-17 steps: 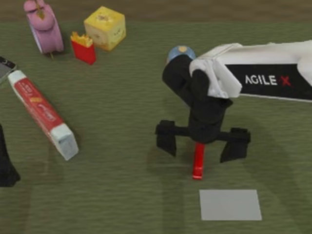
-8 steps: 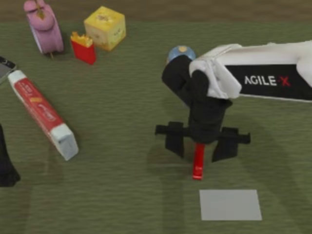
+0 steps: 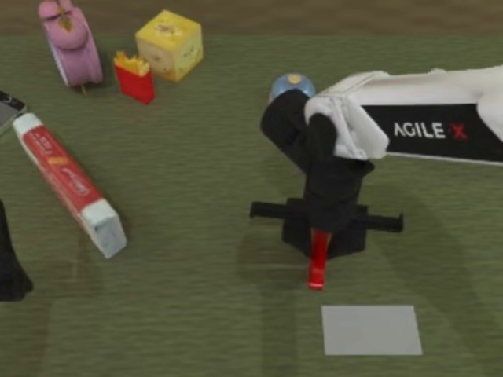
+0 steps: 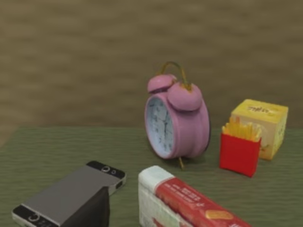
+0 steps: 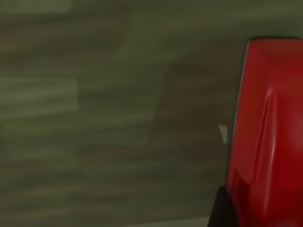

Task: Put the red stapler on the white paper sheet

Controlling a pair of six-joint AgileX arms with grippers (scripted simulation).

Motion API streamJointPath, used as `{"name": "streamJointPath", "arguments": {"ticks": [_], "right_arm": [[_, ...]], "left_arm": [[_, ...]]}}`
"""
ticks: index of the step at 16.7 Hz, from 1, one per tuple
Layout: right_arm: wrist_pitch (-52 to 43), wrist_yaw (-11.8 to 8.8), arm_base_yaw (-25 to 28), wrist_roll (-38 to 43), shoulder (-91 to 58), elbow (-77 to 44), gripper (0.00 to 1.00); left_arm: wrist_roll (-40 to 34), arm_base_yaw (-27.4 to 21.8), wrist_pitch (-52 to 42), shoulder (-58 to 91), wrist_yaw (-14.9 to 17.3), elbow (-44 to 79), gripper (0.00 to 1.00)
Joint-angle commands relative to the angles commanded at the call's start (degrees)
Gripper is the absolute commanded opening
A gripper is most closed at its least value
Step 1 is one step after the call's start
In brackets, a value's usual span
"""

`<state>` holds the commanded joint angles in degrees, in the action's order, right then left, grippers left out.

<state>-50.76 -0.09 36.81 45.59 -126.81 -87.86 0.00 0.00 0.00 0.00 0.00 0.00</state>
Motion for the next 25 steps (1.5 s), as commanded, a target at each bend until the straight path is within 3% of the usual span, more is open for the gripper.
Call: {"name": "streamJointPath", "arguments": {"ticks": [9, 17, 25], "right_arm": [[-0.95, 0.00, -0.02, 0.04, 0.28, -0.90, 0.00], [-18.77, -0.05, 0.26, -0.12, 5.56, -12.80, 0.00], [-19.67, -0.08, 0.18, -2.02, 6.44, -13.18, 0.00]], "left_arm": [[0.00, 0.00, 0.00, 0.00, 0.00, 0.00, 1.00], [0.00, 0.00, 0.00, 0.00, 0.00, 0.00, 1.00], [0.00, 0.00, 0.00, 0.00, 0.00, 0.00, 1.00]]}}
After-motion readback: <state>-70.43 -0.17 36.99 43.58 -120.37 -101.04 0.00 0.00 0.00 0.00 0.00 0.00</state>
